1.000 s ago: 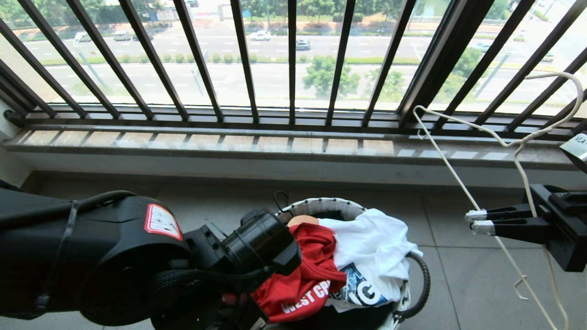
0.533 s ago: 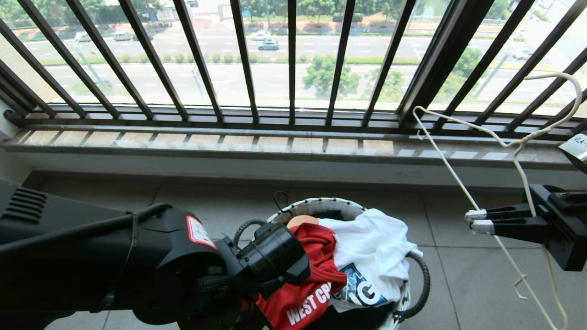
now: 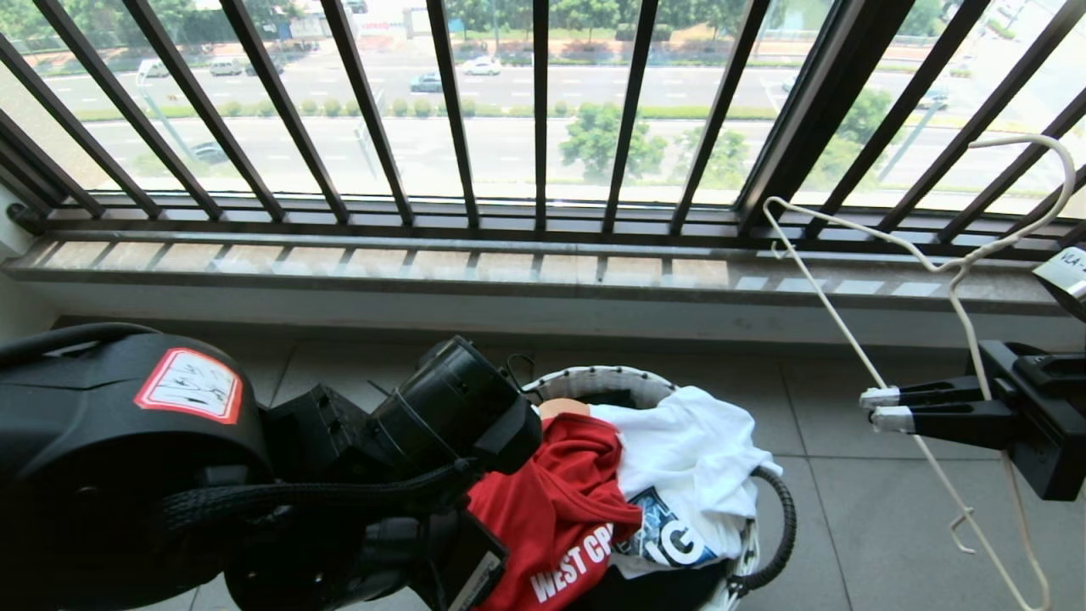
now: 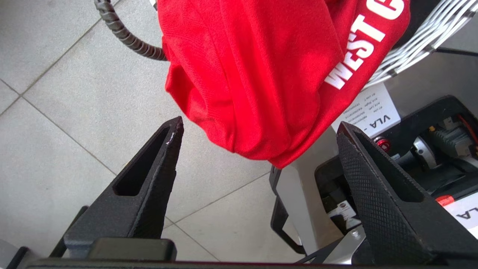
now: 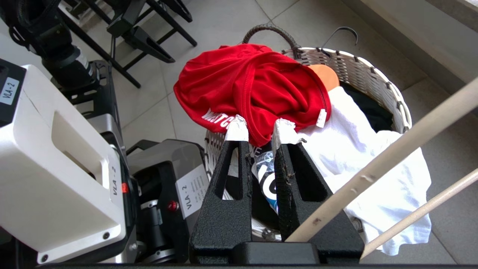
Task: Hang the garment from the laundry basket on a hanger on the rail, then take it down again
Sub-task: Pick up clothes from the basket
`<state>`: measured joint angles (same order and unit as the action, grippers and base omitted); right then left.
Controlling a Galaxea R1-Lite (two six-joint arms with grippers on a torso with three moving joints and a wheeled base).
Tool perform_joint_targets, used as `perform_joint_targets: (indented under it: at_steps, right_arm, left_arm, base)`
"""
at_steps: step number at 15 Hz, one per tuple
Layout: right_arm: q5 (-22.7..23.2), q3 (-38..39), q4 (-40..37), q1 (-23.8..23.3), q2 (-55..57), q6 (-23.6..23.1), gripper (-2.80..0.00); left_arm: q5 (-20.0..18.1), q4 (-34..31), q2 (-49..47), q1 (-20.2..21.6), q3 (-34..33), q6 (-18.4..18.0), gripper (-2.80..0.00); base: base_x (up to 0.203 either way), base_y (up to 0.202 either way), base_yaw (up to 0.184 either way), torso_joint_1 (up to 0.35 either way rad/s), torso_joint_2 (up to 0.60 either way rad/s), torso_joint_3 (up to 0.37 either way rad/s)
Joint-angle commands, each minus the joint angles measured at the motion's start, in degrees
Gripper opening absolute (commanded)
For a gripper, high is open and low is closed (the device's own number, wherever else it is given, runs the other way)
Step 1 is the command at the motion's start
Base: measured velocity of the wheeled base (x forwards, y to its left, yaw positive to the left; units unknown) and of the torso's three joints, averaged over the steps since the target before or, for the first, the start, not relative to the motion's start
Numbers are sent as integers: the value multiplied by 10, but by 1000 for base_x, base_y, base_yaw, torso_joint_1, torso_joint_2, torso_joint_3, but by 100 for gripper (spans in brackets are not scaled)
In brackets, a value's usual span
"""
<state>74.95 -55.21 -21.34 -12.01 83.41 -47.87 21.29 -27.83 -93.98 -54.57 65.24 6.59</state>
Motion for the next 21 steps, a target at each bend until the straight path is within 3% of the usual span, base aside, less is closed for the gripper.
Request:
perform_joint_targets:
  at_steps: [1,5,11,12,21]
  right_arm:
    - [5,0,-1,0,-1,-3,-280]
    - [5,-1,-1,-5,-4,-3,-280]
    - [5,-1,-1,-5,-2,-4,-280]
    - [5,-1,-1,-5,-2,-3,-280]
    - [5,-1,-1,-5,-2,-4,-280]
  left_arm:
    - [0,88,-73,3,-6,15,0]
    - [-18,223,-158,17,-12,45,0]
    - [-11,240,-198,33,-10,47,0]
    - [-11,239,-202,33,-11,46,-280]
    - [-11,240,-198,34,-8,48,-280]
  base:
    - [0,0,0,0,0,0]
    - [0,0,0,0,0,0]
    - [0,0,0,0,0,0]
    - [0,0,0,0,0,0]
    - [0,0,0,0,0,0]
